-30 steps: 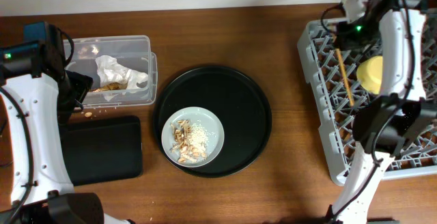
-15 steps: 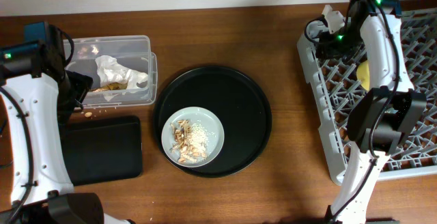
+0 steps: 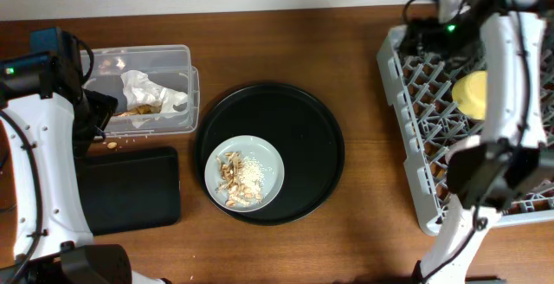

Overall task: Sort waste into correct bins and load items into the dishwasher rack
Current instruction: 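Carry the second chopstick into the rack beside the first and release, then reach the left gripper to the white plate rim and grasp it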

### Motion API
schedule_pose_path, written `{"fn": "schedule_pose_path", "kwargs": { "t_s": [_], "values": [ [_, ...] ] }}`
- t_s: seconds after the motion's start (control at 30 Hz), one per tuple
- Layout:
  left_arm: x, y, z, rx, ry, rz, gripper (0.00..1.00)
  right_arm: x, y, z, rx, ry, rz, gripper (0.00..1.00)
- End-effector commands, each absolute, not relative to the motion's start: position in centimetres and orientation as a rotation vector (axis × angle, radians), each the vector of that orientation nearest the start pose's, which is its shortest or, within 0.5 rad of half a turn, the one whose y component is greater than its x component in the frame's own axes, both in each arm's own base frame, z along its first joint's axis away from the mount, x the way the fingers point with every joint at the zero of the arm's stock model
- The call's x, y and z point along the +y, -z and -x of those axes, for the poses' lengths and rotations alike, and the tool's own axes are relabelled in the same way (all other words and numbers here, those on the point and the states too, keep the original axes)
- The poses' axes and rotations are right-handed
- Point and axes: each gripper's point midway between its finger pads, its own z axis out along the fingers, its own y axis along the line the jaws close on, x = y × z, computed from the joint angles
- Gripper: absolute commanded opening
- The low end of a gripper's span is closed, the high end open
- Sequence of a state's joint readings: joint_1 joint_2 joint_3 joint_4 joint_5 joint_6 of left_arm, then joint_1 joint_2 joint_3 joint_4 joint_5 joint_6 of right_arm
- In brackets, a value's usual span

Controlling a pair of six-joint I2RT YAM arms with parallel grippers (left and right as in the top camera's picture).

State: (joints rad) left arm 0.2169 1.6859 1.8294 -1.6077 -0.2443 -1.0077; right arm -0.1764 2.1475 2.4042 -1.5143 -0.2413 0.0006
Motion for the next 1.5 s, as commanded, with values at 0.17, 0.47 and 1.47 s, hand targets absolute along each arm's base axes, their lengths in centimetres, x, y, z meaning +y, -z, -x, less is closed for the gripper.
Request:
{"fn": "schedule_pose_path", "kwargs": {
  "t_s": [0.17, 0.47, 1.47],
  "values": [
    [11.1, -23.8, -28.9, 2.353, -0.281, 1.712, 0.99, -8.9, -24.4, -41.2, 2.832, -0.214, -0.515, 0.99],
    [3.2, -23.1, -28.6, 2.756, 0.267, 1.502, 0.99, -8.9, -24.4, -41.2, 2.832, -0.214, -0.514, 0.98],
    [-25.4, -8.9, -30.8, 3.054, -0.177, 0.008, 0.68, -8.9, -24.4, -41.2, 2.832, -0.214, -0.514, 0.99]
  ]
}}
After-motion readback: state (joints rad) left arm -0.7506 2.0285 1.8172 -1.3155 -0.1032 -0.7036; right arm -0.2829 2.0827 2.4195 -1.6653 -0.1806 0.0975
